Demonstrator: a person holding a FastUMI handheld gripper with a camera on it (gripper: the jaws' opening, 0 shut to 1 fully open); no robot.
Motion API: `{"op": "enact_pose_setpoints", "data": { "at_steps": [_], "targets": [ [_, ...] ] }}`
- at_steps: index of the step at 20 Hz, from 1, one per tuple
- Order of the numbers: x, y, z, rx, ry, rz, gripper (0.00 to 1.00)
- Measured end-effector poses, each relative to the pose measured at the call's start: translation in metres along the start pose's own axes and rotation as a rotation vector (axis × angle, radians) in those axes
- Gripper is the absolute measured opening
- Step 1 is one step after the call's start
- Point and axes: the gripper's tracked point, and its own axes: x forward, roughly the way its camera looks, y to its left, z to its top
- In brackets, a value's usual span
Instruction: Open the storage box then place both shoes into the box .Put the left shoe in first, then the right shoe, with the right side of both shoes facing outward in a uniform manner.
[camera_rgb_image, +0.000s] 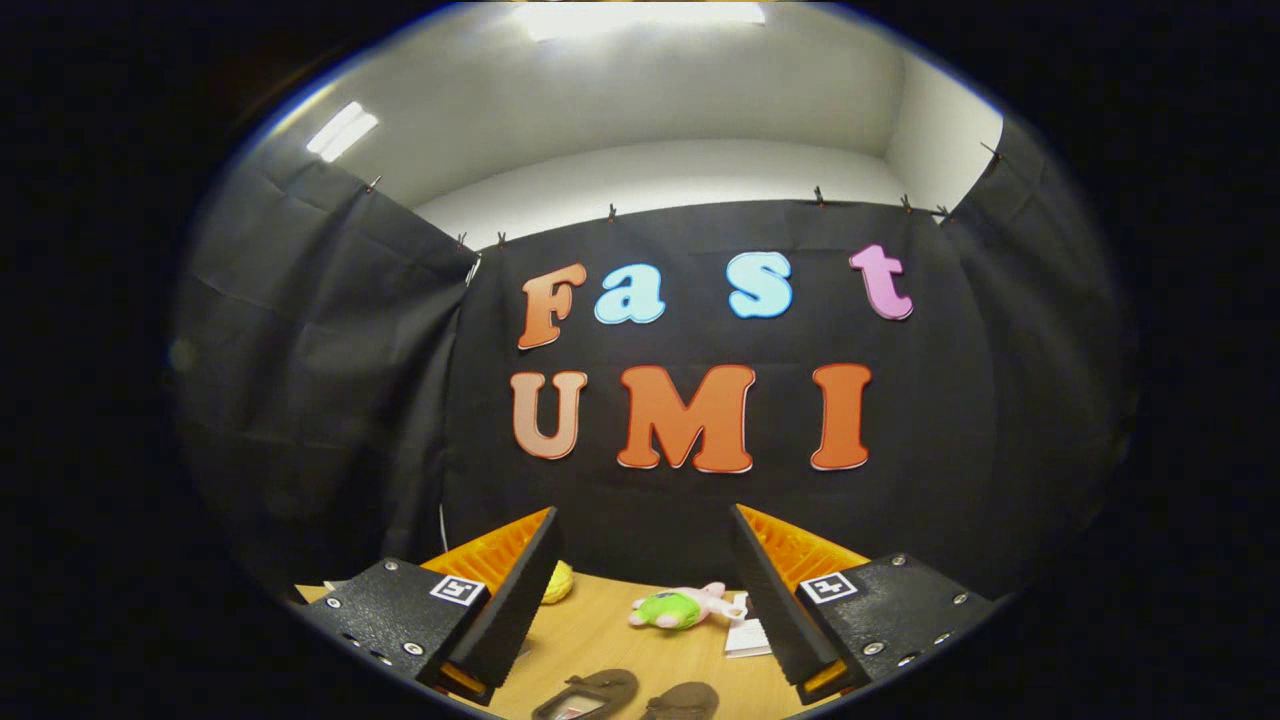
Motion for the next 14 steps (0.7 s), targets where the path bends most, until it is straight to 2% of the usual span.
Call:
{"op": "enact_pose_setpoints", "data": {
  "at_steps": [7, 14],
  "targets": [
    [0.020, 0.037, -0.102, 0.169, 0.293, 0.122, 0.99],
    [0.019, 0.118, -0.189, 0.408, 0.561, 0.333, 1.00]
  ]
}}
